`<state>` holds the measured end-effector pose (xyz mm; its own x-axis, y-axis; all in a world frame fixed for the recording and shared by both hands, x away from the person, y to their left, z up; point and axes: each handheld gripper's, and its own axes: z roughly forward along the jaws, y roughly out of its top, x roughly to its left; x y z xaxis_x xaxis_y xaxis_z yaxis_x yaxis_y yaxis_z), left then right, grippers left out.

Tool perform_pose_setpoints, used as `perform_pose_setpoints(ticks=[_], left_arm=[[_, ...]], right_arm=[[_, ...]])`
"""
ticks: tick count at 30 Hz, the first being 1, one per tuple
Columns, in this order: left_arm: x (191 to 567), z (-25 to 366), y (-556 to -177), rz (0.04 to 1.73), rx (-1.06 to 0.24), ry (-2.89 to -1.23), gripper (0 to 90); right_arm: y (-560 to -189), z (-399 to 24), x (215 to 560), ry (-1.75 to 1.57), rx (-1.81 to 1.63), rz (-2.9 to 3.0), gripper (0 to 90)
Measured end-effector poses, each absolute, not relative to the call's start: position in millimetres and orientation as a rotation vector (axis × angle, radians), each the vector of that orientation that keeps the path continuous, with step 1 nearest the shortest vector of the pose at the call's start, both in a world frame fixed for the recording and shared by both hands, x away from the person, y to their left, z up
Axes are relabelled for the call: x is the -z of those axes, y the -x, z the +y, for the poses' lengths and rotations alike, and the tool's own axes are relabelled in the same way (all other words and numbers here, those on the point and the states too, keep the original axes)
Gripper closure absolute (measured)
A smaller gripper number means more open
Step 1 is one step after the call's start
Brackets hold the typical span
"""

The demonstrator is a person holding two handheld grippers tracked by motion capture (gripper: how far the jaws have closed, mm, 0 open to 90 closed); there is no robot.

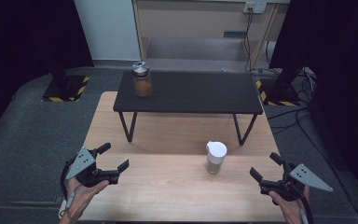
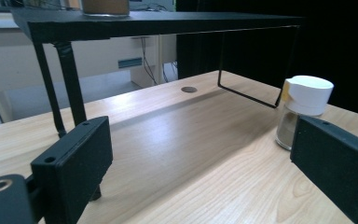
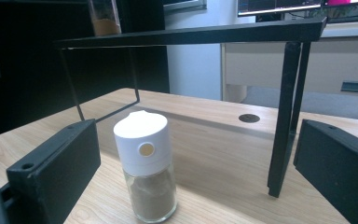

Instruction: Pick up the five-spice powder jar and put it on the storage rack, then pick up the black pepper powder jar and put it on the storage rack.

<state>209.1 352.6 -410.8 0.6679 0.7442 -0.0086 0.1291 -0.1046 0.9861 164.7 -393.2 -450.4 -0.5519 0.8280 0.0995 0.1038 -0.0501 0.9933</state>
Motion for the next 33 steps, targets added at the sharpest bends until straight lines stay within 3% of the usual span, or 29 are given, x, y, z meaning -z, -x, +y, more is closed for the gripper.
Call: perform_pose_setpoints(ticks=[33], left_arm=[[407.9,353.0,-214.5,0.631,-0.559,-1.683,4.3]], right_arm=[[-169.3,-402.4,447.4,-0.969,-1.656,1.717,1.0]])
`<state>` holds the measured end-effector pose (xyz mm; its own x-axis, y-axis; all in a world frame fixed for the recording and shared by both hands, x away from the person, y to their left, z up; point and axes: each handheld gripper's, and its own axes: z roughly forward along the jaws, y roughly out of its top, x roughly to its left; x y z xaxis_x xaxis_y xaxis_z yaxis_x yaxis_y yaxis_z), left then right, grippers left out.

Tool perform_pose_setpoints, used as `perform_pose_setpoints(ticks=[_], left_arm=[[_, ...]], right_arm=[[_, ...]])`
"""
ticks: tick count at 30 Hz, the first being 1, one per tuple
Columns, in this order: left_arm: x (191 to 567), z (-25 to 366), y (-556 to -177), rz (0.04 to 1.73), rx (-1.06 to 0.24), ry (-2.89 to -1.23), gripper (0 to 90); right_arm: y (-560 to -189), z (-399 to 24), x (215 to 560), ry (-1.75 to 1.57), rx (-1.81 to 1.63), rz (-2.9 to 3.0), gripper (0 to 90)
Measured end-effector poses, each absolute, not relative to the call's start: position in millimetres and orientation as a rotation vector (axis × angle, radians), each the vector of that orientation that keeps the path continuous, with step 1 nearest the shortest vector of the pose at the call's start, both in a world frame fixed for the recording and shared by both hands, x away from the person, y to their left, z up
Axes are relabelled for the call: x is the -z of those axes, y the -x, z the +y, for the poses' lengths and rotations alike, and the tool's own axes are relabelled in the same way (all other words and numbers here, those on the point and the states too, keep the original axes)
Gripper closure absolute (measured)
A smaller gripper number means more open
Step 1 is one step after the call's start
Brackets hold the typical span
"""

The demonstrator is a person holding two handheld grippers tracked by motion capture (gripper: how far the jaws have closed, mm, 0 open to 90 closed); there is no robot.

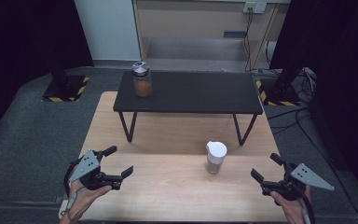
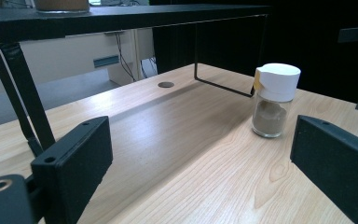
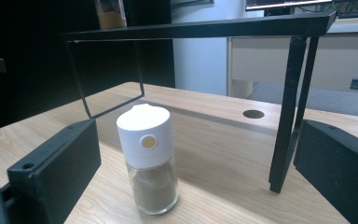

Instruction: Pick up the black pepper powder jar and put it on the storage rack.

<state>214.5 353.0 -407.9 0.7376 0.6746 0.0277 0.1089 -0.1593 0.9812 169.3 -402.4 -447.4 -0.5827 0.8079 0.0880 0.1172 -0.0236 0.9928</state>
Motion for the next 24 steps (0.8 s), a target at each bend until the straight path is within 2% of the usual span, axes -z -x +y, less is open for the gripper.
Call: perform_pose_setpoints(ticks=[12,24], left_arm=[[408.6,353.7,-213.0,0.643,-0.568,-1.677,4.1],[409.0,354.4,-213.2,0.65,-0.567,-1.677,4.0]], right_arm=[[-178.0,-411.1,436.7,-0.938,-1.688,1.79,1.4],[-176.3,-423.2,401.7,-0.895,-1.672,1.821,1.7]])
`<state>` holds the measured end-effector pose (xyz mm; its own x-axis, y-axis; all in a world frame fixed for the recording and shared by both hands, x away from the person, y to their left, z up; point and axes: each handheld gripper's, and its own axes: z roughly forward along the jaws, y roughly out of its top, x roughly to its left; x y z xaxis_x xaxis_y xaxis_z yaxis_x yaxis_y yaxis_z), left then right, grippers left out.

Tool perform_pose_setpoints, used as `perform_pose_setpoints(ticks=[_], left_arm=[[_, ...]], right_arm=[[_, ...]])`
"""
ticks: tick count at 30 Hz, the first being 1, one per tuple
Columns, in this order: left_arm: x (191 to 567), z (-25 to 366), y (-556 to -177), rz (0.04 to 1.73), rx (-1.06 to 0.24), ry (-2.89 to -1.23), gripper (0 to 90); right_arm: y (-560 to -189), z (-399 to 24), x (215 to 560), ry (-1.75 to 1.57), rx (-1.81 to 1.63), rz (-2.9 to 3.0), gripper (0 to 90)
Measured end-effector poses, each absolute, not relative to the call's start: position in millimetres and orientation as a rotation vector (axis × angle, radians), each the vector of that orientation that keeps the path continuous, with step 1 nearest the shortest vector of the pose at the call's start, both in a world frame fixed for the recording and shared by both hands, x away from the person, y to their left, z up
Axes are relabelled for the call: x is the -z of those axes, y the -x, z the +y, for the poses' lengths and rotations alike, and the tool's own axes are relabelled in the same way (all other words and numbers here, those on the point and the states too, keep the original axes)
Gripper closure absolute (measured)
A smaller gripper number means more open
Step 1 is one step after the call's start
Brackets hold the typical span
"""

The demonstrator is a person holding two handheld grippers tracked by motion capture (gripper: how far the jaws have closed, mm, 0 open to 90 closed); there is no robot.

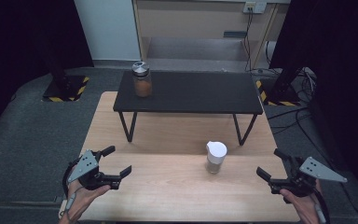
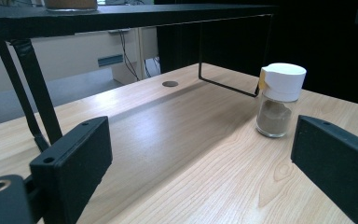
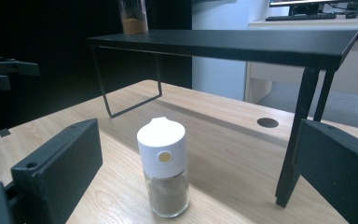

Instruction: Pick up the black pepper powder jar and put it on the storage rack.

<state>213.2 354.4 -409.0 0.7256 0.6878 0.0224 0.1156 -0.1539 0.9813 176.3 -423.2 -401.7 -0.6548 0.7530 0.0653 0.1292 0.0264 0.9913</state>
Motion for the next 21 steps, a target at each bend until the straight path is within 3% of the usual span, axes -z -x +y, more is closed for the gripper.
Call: perform_pose_setpoints(ticks=[21], left_arm=[[409.6,355.1,-213.3,0.65,-0.565,-1.67,3.9]], right_arm=[[-184.8,-426.0,355.1,-0.893,-1.6,1.928,2.7]])
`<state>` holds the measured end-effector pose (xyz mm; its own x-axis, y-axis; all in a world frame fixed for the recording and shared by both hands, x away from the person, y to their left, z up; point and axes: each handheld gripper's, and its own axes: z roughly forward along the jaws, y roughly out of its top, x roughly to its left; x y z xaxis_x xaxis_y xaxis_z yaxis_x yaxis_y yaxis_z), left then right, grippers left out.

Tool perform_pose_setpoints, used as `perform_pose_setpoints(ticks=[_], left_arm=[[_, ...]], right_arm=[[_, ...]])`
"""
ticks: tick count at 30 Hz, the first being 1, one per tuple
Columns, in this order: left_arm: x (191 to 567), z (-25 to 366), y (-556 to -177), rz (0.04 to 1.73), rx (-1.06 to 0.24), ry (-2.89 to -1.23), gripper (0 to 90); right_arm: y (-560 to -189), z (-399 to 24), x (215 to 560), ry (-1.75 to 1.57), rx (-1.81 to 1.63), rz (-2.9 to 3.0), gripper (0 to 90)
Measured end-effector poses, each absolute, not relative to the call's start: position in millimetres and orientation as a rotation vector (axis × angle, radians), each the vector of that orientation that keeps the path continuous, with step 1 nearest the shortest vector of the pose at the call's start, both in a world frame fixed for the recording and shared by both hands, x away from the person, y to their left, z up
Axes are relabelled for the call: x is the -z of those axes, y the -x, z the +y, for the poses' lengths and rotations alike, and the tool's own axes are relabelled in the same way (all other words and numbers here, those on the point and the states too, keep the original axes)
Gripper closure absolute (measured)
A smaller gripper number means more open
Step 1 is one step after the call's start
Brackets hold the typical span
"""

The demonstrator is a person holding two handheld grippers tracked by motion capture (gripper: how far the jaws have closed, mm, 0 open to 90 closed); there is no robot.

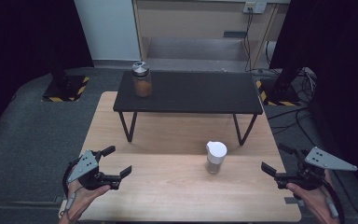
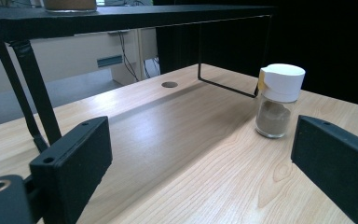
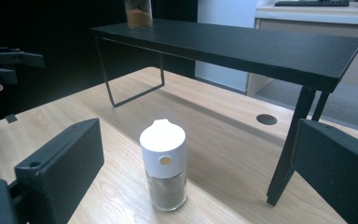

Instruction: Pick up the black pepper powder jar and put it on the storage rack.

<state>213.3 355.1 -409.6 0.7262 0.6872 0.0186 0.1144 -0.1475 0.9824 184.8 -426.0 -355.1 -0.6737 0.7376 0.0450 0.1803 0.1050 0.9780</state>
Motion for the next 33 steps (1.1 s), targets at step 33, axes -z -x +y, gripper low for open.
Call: perform_pose_setpoints(ticks=[33], left_arm=[[409.7,356.2,-212.9,0.651,-0.564,-1.671,3.9]], right_arm=[[-255.0,-365.0,383.5,-0.873,-1.565,2.135,2.4]])
